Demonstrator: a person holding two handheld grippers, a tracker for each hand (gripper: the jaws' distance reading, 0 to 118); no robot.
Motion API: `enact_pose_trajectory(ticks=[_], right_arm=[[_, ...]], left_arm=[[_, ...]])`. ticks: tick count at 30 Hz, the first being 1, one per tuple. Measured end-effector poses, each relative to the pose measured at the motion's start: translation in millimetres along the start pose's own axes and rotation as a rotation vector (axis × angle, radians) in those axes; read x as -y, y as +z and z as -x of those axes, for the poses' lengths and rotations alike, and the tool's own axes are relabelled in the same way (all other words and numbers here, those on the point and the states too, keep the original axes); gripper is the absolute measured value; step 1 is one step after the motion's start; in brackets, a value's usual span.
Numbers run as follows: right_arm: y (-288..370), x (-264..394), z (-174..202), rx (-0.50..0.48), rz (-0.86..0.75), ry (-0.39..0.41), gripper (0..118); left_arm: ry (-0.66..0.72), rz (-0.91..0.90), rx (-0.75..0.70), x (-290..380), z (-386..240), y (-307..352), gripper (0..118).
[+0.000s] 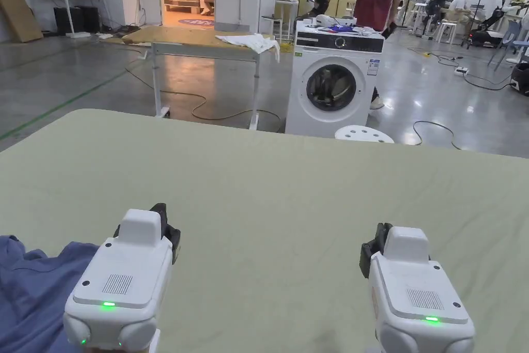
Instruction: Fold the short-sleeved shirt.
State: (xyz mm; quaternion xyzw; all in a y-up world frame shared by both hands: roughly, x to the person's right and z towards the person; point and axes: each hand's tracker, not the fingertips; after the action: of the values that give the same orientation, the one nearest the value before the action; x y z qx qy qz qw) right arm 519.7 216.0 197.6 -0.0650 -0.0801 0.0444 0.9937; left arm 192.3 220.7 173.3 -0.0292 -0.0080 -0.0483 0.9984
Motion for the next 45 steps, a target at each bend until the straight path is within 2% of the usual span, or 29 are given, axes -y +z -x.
enact_pose_trajectory(ticks=[10,16,18,20,22,23,24,25,26,27,29,31,32,34,35,36,37,40,41,42,44,45], right_arm=[[-2,1,-3,0.013,0.010,0.008,4],[-3,-1,-2,0.009,0.022,0.011,4],[-3,-4,-9,0.003,0.030,-0.103,4],[-2,-7,-18,0.001,0.033,-0.247,4],[-1,-7,-31,-0.023,0.031,-0.460,4],[0,-8,-36,-0.030,0.021,-0.536,4],[0,-8,-40,-0.044,0.013,-0.595,4],[-1,-9,-41,-0.048,0.013,-0.589,3],[-2,-14,-39,-0.049,0.007,-0.495,3],[-2,-19,-32,-0.059,-0.008,-0.315,3],[-3,-27,-13,-0.068,-0.029,0.135,3],[-6,-21,11,-0.044,-0.047,0.598,3],[-7,-15,18,-0.030,-0.053,0.788,3],[-6,-3,25,-0.024,-0.095,1.067,4],[-7,4,26,-0.034,-0.116,1.138,3],[-6,8,27,-0.045,-0.122,1.198,3],[-6,11,29,-0.047,-0.113,1.217,3],[-4,16,31,-0.056,-0.096,1.189,3],[-3,17,32,-0.060,-0.082,1.149,3],[-3,16,32,-0.064,-0.066,1.073,3],[2,9,31,-0.082,-0.030,0.882,3],[2,6,30,-0.087,-0.006,0.763,3]], left_arm=[[-0.008,-0.010,-0.003,-9,1,7,0],[0.043,0.000,0.007,-6,7,1,0],[0.179,0.002,0.018,-5,16,-2,0],[0.377,0.015,0.027,-5,29,-2,0],[0.626,0.012,0.070,-1,44,-3,0],[0.693,0.009,0.085,0,48,-3,0],[0.697,0.008,0.084,0,50,-4,0],[0.601,0.007,0.074,-4,46,-3,0],[0.394,0.008,0.063,-10,38,-3,0],[0.172,0.015,0.049,-15,28,-4,0],[-0.250,0.022,0.018,-17,10,-5,0],[-0.580,0.027,0.014,-12,-2,-7,0],[-0.725,0.028,0.006,0,-6,-16,0],[-0.984,0.019,-0.030,11,-11,-20,0],[-1.074,0.018,-0.040,15,-11,-22,0],[-1.140,0.014,-0.044,16,-12,-15,0],[-1.174,0.010,-0.043,19,-11,-16,0],[-1.116,0.012,-0.040,20,-8,-14,0],[-1.065,0.022,-0.033,20,-9,-13,0],[-1.010,0.025,-0.028,19,-10,-12,0],[-0.835,0.031,-0.008,15,-8,-10,0],[-0.726,0.045,-0.001,12,-7,-10,0]])
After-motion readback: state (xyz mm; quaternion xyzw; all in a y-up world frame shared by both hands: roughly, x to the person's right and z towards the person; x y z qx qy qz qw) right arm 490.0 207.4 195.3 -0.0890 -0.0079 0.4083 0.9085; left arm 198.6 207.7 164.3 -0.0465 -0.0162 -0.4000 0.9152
